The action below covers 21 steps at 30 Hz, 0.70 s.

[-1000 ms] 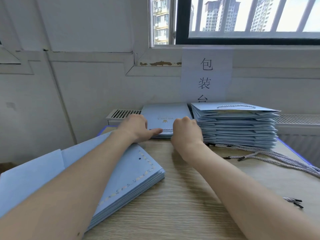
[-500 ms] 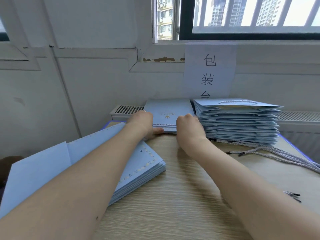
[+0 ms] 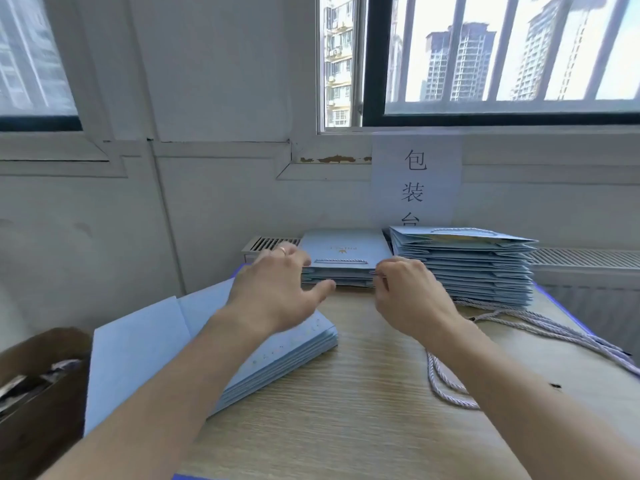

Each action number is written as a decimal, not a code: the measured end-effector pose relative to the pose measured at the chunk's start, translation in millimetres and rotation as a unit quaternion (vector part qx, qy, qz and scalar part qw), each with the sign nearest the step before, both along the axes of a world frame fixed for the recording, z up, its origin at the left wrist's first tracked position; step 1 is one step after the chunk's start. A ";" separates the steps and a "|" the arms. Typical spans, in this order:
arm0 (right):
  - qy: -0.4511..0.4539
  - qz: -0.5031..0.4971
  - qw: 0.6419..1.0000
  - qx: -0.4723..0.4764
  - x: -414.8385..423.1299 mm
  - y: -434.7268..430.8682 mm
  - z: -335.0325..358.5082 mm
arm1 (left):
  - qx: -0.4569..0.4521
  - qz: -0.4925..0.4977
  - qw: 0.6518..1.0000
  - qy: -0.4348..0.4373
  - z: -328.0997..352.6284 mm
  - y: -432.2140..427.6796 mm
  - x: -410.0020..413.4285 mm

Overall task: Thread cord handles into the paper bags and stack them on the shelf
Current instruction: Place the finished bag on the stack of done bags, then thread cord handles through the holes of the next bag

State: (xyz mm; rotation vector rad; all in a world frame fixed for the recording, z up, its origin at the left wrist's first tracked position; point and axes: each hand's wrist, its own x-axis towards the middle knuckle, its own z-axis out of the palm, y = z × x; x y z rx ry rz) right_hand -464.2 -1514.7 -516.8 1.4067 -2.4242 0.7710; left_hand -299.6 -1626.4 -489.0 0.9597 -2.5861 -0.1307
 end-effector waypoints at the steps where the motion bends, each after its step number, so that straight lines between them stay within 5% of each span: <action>1: 0.001 0.009 1.000 -0.020 0.3 11.7 -4.1 | 0.005 0.018 0.999 -0.030 -7.2 10.5 16.5; 6: -0.015 0.065 0.996 -0.054 3.9 54.2 -27.1 | 0.026 0.074 0.983 -0.164 -40.0 44.8 69.0; 13: -0.026 0.136 0.990 0.004 9.5 59.5 -32.6 | -0.055 0.025 0.989 -0.132 -47.7 66.6 79.7; 21: -0.044 0.234 0.970 0.058 9.7 70.0 -36.3 | -0.305 -0.085 0.949 -0.006 -41.8 84.9 87.2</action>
